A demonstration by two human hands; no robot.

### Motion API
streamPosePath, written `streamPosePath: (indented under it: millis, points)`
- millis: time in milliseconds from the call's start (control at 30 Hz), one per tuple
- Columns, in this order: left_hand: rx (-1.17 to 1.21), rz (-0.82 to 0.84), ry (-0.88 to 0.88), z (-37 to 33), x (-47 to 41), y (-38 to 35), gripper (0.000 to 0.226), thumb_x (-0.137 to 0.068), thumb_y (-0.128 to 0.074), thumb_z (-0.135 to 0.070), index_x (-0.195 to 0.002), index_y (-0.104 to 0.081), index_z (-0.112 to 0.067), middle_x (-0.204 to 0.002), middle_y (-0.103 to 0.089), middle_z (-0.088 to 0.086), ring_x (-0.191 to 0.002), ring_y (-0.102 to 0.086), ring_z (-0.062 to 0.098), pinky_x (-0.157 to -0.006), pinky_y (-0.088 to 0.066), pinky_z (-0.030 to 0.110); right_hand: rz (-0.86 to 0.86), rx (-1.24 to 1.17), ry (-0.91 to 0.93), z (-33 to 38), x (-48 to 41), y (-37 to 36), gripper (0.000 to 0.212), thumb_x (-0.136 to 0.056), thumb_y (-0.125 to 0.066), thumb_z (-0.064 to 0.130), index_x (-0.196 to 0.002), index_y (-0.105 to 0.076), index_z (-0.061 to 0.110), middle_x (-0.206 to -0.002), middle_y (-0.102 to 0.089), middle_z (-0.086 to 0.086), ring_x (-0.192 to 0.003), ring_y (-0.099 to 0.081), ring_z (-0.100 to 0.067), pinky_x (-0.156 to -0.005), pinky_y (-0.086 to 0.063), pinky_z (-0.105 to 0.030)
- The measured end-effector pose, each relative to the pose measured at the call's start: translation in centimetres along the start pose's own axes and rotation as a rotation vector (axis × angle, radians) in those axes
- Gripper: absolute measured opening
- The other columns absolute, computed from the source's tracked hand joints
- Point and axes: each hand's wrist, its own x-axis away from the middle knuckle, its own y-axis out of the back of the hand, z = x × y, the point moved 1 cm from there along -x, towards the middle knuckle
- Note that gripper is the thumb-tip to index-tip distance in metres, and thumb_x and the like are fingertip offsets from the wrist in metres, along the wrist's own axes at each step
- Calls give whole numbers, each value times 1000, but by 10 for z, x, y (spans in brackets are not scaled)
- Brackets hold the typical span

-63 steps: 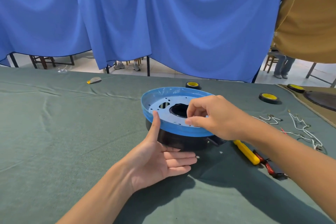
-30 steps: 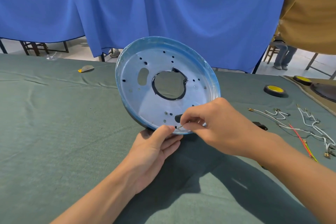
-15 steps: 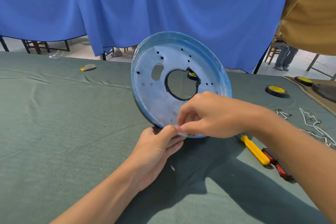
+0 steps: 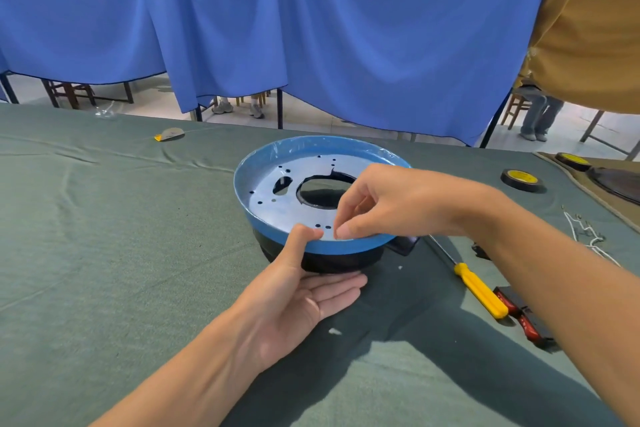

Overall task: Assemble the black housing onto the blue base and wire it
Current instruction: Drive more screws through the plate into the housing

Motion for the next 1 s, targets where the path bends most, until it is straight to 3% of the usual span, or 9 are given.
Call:
streamPosePath:
  millis: [133,300,367,433,567,633,733,900,1000]
  points:
    - [-69,4,-3,1,0,0,79,-49,-75,-32,-116,-57,5,-101,-68,36,-96,-71,40,-78,-61,42,180,-35,-42,3,-8,6,7,-86,-71,19,-90,-77,18,-82,-74,3,-70,-65,-4,-73,-57,-21]
    - [-52,-3,30,0,1,0,70,-59,-75,-26,-118,-56,5,-100,-67,38,-95,-71,42,-74,-61,43,97,66,-53,2,-15,-1,3,-84,-72,21,-83,-75,21,-71,-70,5,-59,-57,-1,-61,-51,-16]
    - [-48,-4,47,-2,2,0,61,-71,-70,-26,-120,-56,7,-100,-67,37,-95,-71,41,-75,-62,43,53,106,-57,-1,-14,-2,4,-84,-71,26,-82,-74,23,-77,-72,4,-63,-59,-4,-67,-52,-22]
    - [-53,-14,63,-2,3,0,64,-66,-72,-25,-118,-56,9,-100,-68,36,-94,-71,41,-78,-61,43,32,89,-66,-3,-12,-4,6,-85,-71,28,-83,-74,24,-80,-72,6,-72,-63,-8,-74,-53,-26]
    - [-79,-28,114,-4,10,0,82,-50,-78,-32,-116,-55,11,-101,-68,36,-92,-72,41,-76,-62,41,65,-37,-106,-3,-10,-9,10,-87,-71,28,-80,-74,22,-78,-70,2,-68,-59,-5,-67,-52,-22]
    - [-100,-34,132,-4,12,0,75,-59,-76,-33,-116,-56,11,-102,-68,35,-92,-72,41,-75,-61,41,73,-37,-117,-3,-11,-10,10,-87,-71,28,-79,-73,23,-83,-71,-2,-70,-58,-7,-68,-53,-24]
    - [-134,-54,136,-3,13,0,69,-75,-70,-43,-114,-57,12,-100,-69,35,-90,-73,39,-73,-62,38,61,-6,-111,-3,-12,-11,11,-89,-68,31,-80,-71,26,-81,-69,5,-72,-58,-7,-69,-50,-22]
    - [-162,-53,129,-2,14,-1,83,-60,-76,-48,-113,-57,14,-99,-70,33,-90,-73,37,-68,-62,35,80,51,-115,-4,-12,-11,16,-92,-64,31,-78,-69,26,-74,-64,12,-72,-55,-8,-70,-45,-24]
    - [-164,-50,134,-2,13,0,79,-72,-73,-51,-115,-55,12,-99,-70,33,-90,-73,36,-70,-62,36,93,77,-123,-5,-13,-11,15,-93,-63,34,-80,-68,28,-77,-65,12,-75,-57,-8,-73,-46,-25]
